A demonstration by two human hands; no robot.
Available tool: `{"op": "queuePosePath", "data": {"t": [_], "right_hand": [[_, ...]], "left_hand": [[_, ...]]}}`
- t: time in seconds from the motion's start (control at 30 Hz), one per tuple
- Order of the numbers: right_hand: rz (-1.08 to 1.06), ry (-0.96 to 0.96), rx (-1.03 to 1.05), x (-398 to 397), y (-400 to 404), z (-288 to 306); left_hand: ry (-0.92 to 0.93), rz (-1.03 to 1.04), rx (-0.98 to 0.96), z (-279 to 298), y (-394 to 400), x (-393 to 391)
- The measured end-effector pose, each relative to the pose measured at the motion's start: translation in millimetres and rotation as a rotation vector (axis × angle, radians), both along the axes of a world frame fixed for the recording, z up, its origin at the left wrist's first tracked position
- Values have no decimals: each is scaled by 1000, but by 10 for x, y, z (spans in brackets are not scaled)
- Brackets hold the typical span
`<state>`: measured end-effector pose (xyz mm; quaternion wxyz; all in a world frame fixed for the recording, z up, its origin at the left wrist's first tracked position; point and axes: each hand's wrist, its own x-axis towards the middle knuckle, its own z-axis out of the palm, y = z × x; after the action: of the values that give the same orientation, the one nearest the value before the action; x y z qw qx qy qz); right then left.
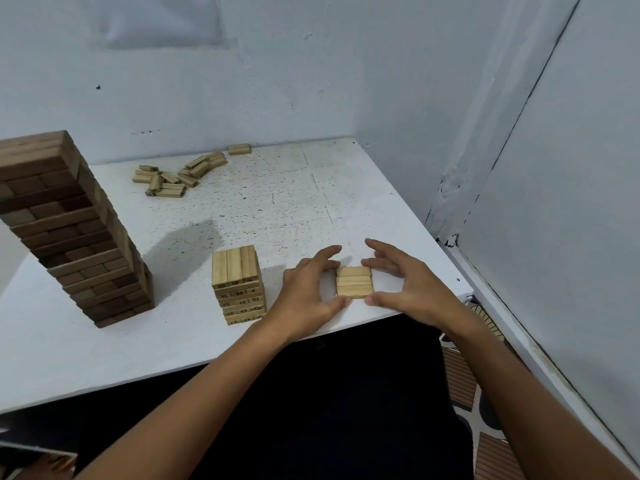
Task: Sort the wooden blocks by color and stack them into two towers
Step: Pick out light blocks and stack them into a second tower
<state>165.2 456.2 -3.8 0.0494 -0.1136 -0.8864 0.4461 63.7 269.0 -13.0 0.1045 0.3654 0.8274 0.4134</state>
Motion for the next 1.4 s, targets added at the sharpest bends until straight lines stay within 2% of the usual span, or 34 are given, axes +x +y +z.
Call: {"op": "queuePosePath", "data": {"t": [1.03,1.4], "right_hand": [[-1,15,-33,-14,-3,-22],[22,61,68,-17,17,-26]], "left_hand": [[-11,-11,3,38,-15,-21],[50,-73,-80,71,-1,-78]]}}
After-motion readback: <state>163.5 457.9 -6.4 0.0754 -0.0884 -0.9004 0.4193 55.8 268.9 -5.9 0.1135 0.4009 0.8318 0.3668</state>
